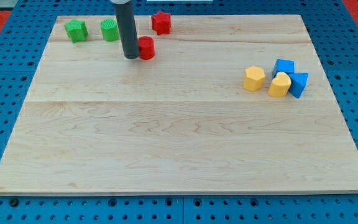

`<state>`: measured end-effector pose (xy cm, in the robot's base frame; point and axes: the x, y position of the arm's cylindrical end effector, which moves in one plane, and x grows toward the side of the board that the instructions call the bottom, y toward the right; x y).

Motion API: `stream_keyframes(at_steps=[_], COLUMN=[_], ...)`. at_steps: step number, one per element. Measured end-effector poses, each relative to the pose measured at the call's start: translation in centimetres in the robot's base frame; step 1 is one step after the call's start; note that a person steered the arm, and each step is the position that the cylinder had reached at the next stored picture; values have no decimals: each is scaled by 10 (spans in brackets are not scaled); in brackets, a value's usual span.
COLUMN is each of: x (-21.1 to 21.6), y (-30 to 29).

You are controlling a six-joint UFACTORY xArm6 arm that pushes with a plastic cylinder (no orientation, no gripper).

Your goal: Push the red circle closer to red star

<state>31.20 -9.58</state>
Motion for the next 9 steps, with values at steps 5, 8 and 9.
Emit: stream_keyframes(at_steps=[5,8,9], x=[27,-12,-19], y=[27,47,47])
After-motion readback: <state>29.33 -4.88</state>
